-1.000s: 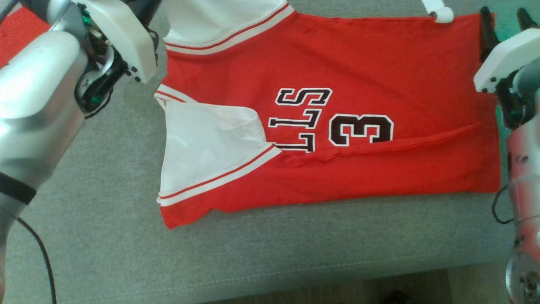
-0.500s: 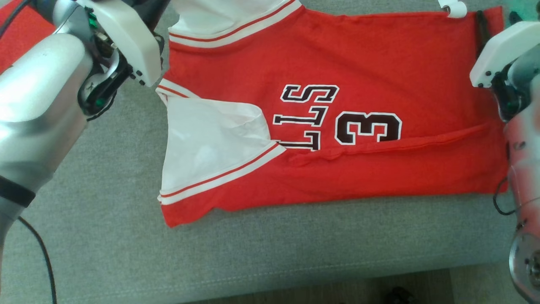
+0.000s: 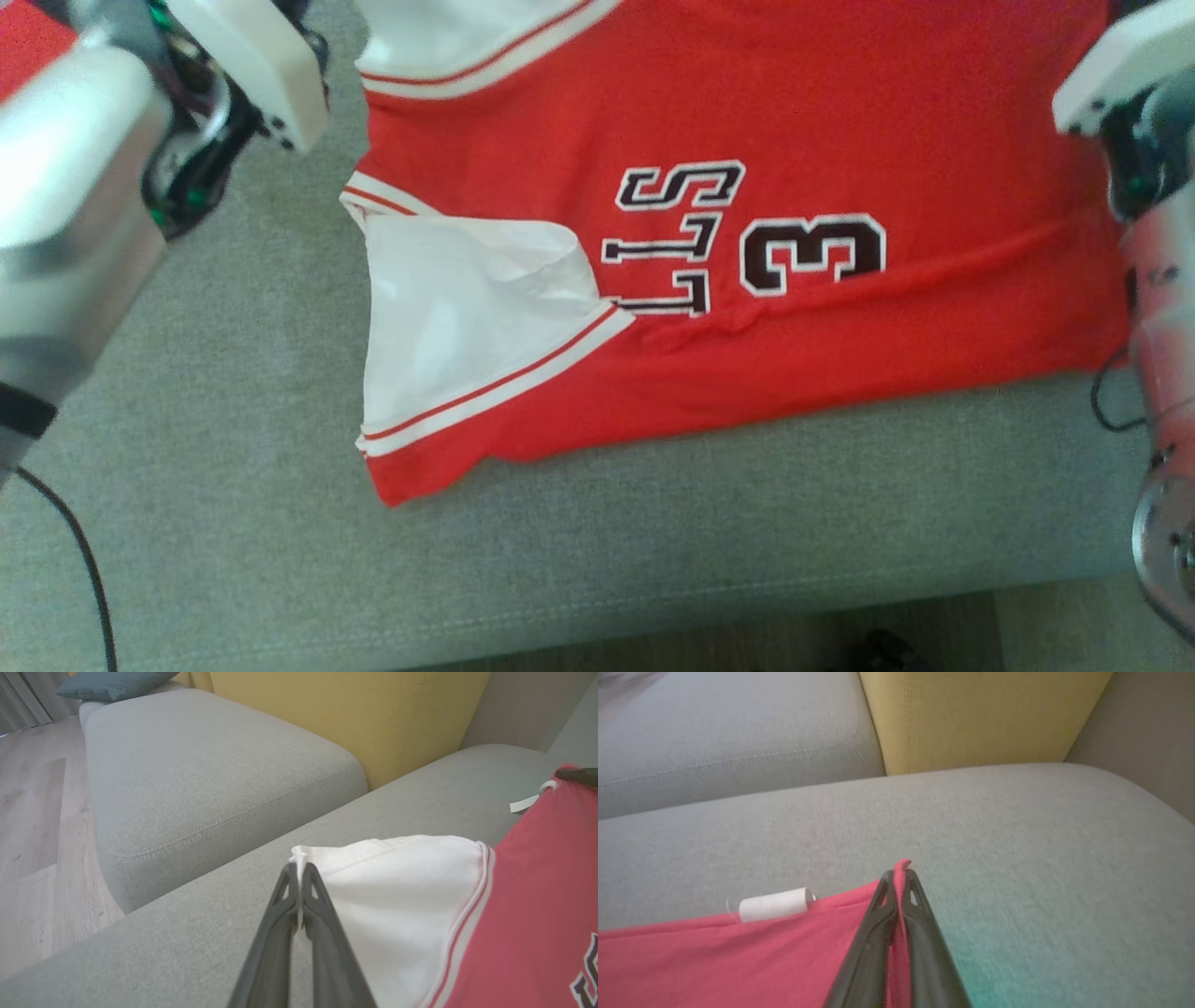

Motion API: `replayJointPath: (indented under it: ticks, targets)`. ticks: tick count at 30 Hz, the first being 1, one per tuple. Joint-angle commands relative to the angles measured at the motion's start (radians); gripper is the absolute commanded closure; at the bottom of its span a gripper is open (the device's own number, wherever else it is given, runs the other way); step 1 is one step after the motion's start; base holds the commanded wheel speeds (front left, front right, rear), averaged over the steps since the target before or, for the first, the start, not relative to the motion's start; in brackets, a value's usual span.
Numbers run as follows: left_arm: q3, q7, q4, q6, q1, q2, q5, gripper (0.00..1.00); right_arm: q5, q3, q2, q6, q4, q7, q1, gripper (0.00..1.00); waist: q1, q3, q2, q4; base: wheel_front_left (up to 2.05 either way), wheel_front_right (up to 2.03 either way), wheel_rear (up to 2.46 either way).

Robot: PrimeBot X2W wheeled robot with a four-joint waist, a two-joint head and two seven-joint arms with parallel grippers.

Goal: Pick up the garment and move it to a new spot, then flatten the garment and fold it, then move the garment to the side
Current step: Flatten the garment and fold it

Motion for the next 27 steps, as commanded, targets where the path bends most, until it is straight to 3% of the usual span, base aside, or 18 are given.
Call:
replayJointPath:
  ticks: [1, 14, 19, 27]
  targets:
    - [0.056, -0.013, -0.002, 0.014, -0.073, 0.044, -0.002, 1.0, 0.006, 0.017, 0.006, 0.007, -0.03, -0.02, -0.046, 1.0, -0.0001, 0.003, 0.0, 0.0, 0.0, 0.0, 0.0]
    - [0.114, -0.081, 0.112, 0.064, -0.164, -0.012, 0.056, 1.0, 0.031, 0.031, 0.017, 0.007, 0.0, -0.195, -0.173, 1.0, -0.0001, 0.029, 0.0, 0.002, 0.0, 0.0, 0.0]
    - [0.108, -0.085, 0.115, 0.042, -0.128, -0.023, 0.088, 1.0, 0.043, 0.045, 0.027, 0.007, 0.038, -0.232, -0.146, 1.0, -0.0001, 0.005, 0.0, 0.004, 0.0, 0.0, 0.0]
    - [0.125, -0.086, 0.028, 0.029, -0.016, 0.012, 0.114, 1.0, 0.111, 0.067, 0.009, 0.007, 0.088, -0.231, -0.086, 1.0, -0.0001, -0.063, 0.0, 0.012, 0.0, 0.0, 0.0]
